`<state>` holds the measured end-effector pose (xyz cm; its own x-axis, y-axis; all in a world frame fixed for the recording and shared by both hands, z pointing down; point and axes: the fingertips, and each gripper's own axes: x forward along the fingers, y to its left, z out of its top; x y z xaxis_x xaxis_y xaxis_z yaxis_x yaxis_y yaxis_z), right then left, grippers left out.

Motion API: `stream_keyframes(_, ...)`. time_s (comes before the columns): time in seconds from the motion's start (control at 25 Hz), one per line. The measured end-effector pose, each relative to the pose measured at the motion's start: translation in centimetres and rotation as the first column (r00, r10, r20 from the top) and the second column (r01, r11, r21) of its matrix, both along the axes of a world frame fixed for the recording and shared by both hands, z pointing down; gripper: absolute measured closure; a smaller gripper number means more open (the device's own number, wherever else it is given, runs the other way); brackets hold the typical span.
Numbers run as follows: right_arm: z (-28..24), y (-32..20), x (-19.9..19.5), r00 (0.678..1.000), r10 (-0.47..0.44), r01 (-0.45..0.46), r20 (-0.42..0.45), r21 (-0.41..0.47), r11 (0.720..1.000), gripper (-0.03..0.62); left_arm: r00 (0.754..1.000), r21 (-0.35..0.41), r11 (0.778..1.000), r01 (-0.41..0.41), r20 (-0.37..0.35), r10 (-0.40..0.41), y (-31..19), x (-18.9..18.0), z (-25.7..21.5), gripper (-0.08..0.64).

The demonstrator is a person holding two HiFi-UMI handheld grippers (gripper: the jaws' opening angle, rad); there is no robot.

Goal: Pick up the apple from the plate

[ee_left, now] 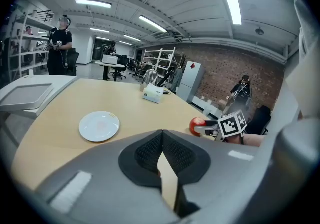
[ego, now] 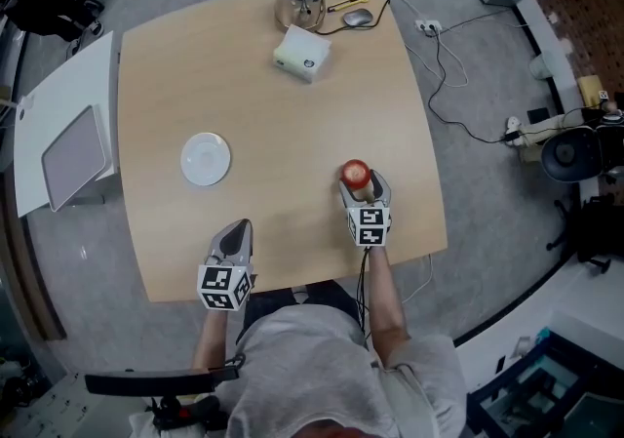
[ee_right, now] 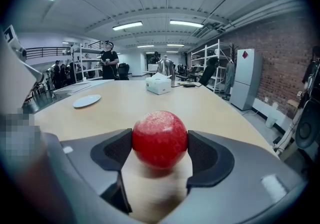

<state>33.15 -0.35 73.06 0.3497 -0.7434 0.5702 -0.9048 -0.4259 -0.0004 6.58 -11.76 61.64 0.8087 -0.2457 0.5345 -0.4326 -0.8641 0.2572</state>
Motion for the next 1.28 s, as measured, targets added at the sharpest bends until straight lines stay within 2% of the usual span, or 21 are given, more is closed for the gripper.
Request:
stream_keyframes(0.72, 1.1, 0.7, 0.2, 0.999, 0.040, -0.040, 0.019, 0.003, 0.999, 0.235, 1.000, 0.017, 1.000, 0.010, 0.006, -0.010, 0.5, -0.4, -0.5, 0.540)
stream_keyframes(1.0, 0.6, 0.8, -0.3, 0.999, 0.030, -0.031, 0.028, 0.030, 0.999, 0.213, 1.000, 0.028, 1.000, 0.008, 0.002, -0.008, 1.0, -0.3, -0.9, 0.540)
stream_keyframes(1.28, -0.7, 1.0, -0.6, 1.000, 0.012, -0.012, -0.001, 0.045, 0.999, 0.209, 1.000, 0.048, 0.998, 0.028, -0.011, -0.027, 1.4, -0.4, -1.8, 0.540)
